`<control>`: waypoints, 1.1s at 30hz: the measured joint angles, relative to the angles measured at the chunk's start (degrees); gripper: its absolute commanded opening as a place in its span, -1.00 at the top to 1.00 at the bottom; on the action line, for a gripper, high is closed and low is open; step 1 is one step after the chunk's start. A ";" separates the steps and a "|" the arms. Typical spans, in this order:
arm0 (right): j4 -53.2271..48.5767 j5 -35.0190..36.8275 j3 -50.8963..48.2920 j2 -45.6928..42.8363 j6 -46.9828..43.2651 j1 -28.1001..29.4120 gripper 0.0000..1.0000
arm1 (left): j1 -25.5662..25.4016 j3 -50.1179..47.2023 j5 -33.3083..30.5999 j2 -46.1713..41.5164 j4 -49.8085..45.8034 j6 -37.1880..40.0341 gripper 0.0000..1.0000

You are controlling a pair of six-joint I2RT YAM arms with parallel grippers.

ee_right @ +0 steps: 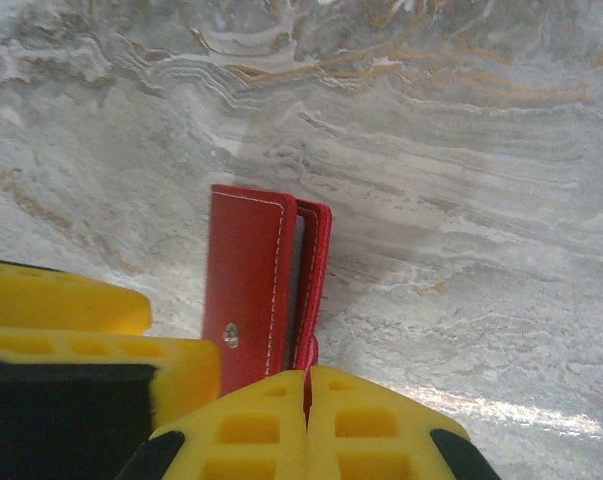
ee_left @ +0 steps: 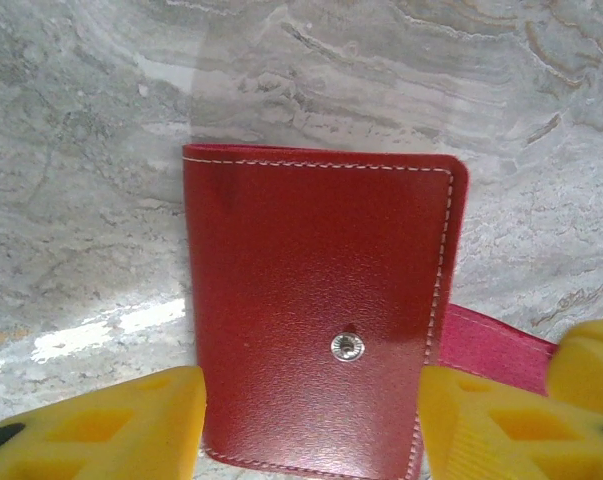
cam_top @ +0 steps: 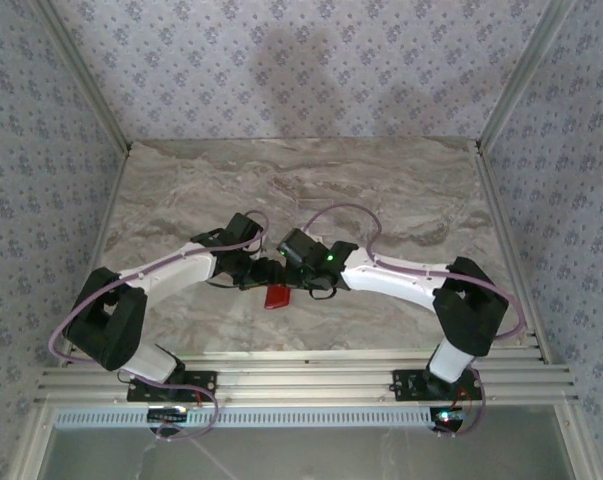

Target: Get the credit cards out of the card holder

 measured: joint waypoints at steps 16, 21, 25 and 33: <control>0.50 -0.02 0.00 -1.57 -0.50 -0.07 1.00 | 0.02 -1.29 -0.02 -1.68 2.23 -0.57 -0.53; 0.44 -0.02 0.00 -1.57 -0.66 -0.09 1.00 | 0.07 -1.81 0.39 -1.70 3.02 -0.59 -0.52; 0.46 -0.02 0.00 -1.57 -0.68 -0.09 1.00 | 0.04 -1.81 0.39 -1.70 2.99 -0.55 -0.47; 0.70 -0.02 0.00 -1.77 -0.68 -0.09 1.00 | 0.00 -1.81 -0.37 -1.79 1.73 -0.28 -0.31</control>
